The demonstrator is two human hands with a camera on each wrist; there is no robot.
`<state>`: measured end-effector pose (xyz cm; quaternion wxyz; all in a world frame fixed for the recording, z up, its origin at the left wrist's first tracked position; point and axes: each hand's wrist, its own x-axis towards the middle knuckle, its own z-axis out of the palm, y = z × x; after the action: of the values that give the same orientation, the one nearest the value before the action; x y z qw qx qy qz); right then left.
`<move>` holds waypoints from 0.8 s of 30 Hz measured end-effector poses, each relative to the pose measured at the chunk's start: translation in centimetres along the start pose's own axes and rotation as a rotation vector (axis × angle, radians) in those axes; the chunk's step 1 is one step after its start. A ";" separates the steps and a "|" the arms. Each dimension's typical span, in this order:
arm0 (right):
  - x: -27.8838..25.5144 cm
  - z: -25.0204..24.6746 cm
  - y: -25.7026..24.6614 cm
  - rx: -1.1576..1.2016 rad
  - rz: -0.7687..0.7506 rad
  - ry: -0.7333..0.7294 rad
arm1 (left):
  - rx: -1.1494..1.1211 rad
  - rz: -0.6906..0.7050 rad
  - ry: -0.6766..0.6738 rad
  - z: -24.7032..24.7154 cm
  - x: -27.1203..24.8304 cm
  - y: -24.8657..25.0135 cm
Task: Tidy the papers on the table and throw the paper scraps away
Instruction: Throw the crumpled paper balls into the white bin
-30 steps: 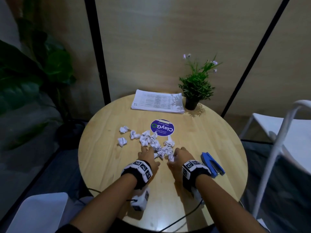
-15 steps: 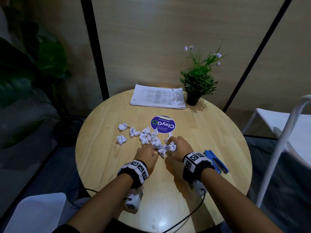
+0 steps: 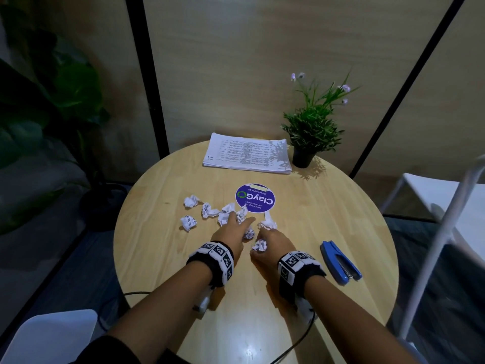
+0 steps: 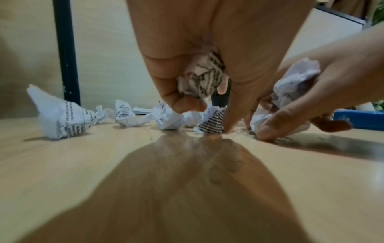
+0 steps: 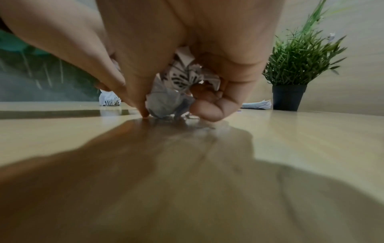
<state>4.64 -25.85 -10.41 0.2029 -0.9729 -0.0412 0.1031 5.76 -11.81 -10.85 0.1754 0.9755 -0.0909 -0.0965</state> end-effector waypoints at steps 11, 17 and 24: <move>0.2 -3.6 3.2 0.100 0.072 0.089 | 0.210 0.063 -0.098 0.4 1.4 1.5; 3.5 -4.4 2.4 0.016 0.057 0.002 | 0.020 0.039 -0.079 0.0 1.2 0.0; 5.4 -4.1 0.2 -0.217 0.052 -0.188 | -0.056 0.040 -0.022 -2.9 0.5 -1.9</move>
<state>10.85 -27.01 -7.80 0.0891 -0.9759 -0.0457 0.1937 7.10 -9.25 -8.96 0.2036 0.9671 -0.1093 -0.1061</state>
